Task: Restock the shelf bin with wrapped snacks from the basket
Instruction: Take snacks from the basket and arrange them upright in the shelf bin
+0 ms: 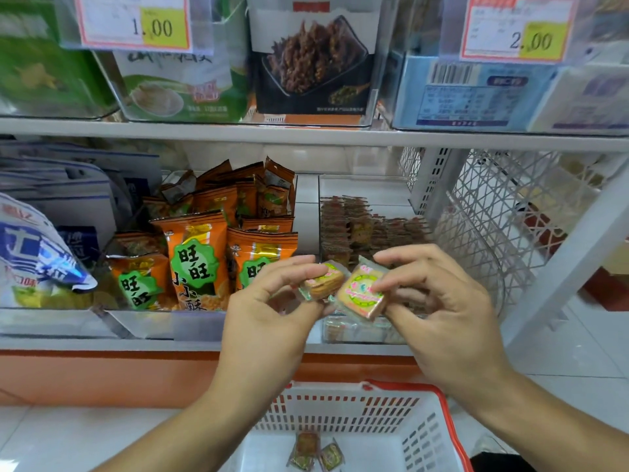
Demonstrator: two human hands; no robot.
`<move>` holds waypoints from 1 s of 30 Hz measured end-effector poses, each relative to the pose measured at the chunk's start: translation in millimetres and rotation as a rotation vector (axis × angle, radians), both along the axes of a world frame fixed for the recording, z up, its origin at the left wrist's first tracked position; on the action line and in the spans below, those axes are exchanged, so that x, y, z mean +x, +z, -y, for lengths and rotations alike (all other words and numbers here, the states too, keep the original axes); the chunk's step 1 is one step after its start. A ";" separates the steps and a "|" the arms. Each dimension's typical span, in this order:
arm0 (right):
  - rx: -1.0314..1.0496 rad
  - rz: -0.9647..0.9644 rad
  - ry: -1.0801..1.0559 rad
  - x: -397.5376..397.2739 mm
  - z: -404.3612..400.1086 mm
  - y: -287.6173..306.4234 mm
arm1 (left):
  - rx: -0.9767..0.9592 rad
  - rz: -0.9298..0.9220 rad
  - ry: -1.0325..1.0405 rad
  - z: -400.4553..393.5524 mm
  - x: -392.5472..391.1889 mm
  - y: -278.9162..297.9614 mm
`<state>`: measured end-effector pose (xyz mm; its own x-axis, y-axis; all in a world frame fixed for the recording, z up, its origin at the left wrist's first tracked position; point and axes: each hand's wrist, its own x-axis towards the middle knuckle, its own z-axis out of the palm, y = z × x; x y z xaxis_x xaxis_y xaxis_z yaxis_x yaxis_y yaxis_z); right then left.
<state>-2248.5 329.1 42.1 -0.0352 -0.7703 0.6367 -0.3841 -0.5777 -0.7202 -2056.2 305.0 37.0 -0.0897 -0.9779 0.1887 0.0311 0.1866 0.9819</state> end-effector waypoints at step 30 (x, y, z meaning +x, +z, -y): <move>0.212 -0.067 0.194 -9.9 3.3 -4.9 | 0.542 -0.369 -0.509 0.3 -0.5 7.4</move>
<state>-2258.4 325.8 37.1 0.1624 -0.8748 0.4564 -0.3319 -0.4840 -0.8097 -2056.7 304.7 44.4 -0.5707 -0.7982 -0.1925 0.3218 -0.4331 0.8420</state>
